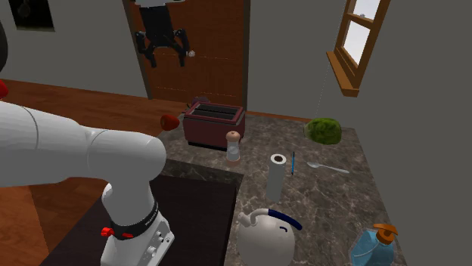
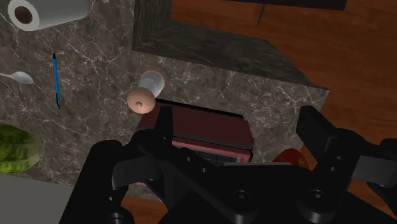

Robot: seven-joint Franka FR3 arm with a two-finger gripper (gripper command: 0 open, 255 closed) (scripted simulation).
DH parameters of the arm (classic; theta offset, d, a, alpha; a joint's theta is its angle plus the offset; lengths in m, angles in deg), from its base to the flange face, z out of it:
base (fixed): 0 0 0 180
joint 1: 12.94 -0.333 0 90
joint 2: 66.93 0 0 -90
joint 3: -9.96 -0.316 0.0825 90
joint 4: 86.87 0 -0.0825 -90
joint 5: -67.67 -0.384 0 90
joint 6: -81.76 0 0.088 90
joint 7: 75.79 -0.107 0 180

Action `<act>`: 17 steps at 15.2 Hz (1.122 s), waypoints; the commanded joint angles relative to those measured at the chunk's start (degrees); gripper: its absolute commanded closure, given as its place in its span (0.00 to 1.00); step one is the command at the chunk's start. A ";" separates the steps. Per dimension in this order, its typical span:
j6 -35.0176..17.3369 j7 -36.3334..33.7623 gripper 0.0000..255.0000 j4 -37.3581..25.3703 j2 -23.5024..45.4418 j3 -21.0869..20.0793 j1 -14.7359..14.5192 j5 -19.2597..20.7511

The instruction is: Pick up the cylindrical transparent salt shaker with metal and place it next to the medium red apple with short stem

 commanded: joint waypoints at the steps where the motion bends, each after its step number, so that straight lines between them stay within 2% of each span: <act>1: 0.00 0.00 0.00 0.00 0.00 0.00 0.00 0.00; 9: -15.45 5.39 0.00 7.26 7.22 7.28 1.37 1.54; 17: -31.07 12.11 0.00 9.27 20.32 14.79 1.46 0.33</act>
